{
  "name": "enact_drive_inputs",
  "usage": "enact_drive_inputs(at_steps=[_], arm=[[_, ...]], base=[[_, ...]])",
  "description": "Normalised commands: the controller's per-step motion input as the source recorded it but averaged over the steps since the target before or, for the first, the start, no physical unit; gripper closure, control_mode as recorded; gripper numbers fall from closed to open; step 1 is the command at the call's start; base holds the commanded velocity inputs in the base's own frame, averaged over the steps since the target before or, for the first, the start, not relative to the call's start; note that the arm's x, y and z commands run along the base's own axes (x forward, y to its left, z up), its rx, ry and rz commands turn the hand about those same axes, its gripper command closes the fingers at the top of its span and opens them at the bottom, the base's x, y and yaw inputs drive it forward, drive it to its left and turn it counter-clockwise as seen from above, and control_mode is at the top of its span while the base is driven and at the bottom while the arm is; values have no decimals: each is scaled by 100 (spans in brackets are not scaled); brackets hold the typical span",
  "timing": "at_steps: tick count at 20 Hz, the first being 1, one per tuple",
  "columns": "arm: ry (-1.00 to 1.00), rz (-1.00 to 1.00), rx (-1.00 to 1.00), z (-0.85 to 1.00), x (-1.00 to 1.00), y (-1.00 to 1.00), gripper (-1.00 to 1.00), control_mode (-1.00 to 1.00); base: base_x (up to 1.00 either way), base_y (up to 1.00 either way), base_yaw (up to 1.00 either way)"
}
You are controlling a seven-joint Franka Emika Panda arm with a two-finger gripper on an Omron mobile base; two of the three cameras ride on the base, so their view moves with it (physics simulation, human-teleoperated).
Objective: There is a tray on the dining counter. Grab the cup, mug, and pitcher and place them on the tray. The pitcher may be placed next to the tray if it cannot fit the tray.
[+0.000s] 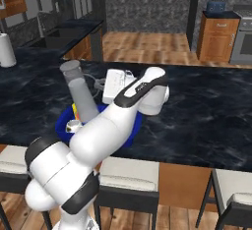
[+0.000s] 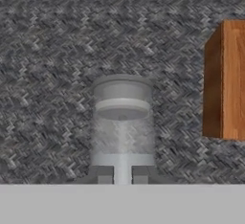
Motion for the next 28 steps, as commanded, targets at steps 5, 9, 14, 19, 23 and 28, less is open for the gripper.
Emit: enact_drive_inputs(at_steps=[5, 9, 14, 19, 23, 28], arm=[[-6, 0, 3, -38, 8, -4, 100, -100], [-2, 0, 6, -38, 21, 0, 100, -100], [-1, 0, 5, -30, 23, -4, 100, -100], [-1, 0, 4, -27, 19, -7, 100, -100], [0, 0, 3, -27, 21, -6, 100, -100], [0, 0, 2, -24, 20, -6, 100, -100]], base=[[0, 0, 0], [0, 0, 0], [0, 0, 0], [0, 0, 0], [0, 0, 0], [0, 0, 0]])
